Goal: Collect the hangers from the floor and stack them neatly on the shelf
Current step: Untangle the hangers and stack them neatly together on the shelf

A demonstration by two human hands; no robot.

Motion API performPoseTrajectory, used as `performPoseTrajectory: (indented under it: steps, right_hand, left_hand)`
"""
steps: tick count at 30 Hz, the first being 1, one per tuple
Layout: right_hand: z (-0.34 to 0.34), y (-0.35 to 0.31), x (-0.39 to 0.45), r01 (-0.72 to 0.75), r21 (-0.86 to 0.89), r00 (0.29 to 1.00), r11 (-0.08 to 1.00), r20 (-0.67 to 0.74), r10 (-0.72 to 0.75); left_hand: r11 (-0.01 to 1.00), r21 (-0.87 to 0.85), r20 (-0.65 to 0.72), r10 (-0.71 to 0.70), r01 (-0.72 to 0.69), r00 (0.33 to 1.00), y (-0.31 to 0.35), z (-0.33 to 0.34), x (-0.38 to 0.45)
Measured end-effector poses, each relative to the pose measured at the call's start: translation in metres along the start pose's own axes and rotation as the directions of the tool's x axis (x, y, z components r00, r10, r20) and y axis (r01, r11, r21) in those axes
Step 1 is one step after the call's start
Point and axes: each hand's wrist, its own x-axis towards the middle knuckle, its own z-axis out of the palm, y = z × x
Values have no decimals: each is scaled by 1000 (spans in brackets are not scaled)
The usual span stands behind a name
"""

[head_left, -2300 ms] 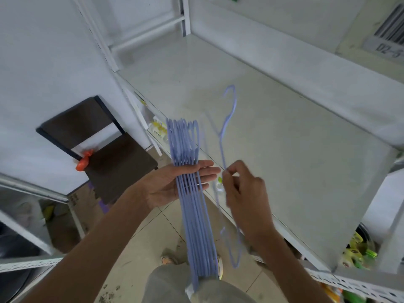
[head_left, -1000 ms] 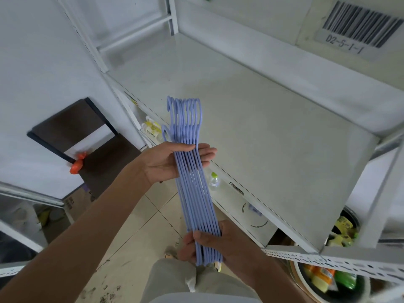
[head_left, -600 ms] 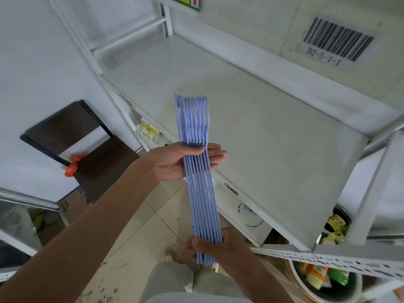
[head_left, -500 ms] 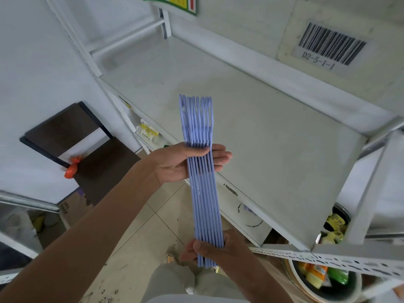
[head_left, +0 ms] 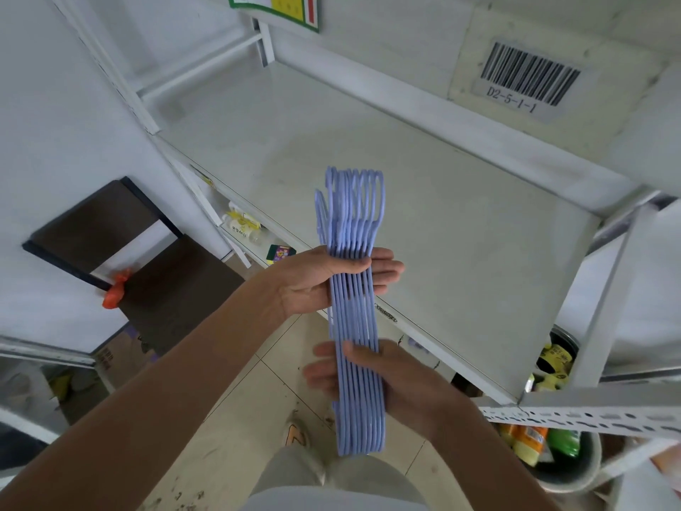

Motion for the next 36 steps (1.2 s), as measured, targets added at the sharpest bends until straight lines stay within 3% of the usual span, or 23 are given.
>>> performPoseTrajectory:
  steps: [4, 8, 14, 22, 26, 31, 36]
  right_hand:
    - [13, -16, 18, 4, 76, 1000, 997, -19, -3]
    - [21, -11, 19, 53, 59, 995, 997, -91, -47]
    - [33, -12, 7, 96, 27, 992, 995, -83, -94]
    - [41, -5, -2, 88, -28, 992, 996, -93, -90]
    - [39, -5, -5, 90, -4, 989, 996, -116, -90]
    - [38, -7, -6, 68, -28, 990, 997, -124, -71]
    - [38, -6, -7, 38, -46, 991, 998, -128, -44]
  left_hand:
    - [999, 24, -7, 30, -30, 1000, -4, 5, 0]
    - [1000, -17, 42, 1, 0, 999, -1, 2, -6]
    - [996, -10, 168, -82, 85, 982, 4, -6, -24]
    - [987, -112, 190, -89, 111, 978, -13, -6, -38]
    - [993, -17, 134, -113, 116, 984, -13, -9, -44]
    - [983, 157, -46, -89, 95, 995, -6, 0, -37]
    - [983, 163, -104, -72, 89, 992, -7, 4, -32]
